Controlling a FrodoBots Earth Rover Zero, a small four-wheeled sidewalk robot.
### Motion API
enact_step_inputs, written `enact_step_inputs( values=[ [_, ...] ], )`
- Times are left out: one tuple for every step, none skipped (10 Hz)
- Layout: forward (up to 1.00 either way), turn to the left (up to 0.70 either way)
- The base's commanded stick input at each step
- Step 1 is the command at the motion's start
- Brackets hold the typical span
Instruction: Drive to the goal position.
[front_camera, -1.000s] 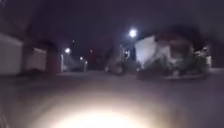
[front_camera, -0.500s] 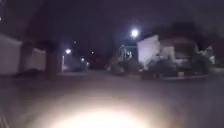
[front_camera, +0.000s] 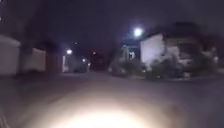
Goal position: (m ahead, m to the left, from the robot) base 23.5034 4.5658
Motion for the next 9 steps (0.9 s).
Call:
enact_step_inputs(
  values=[
    [0.70,0.00],
    [0.70,0.00],
    [0.70,0.00],
    [0.70,0.00],
    [0.70,0.00],
    [0.70,0.00],
    [0.70,0.00],
    [0.70,0.00],
    [0.70,0.00]
  ],
)
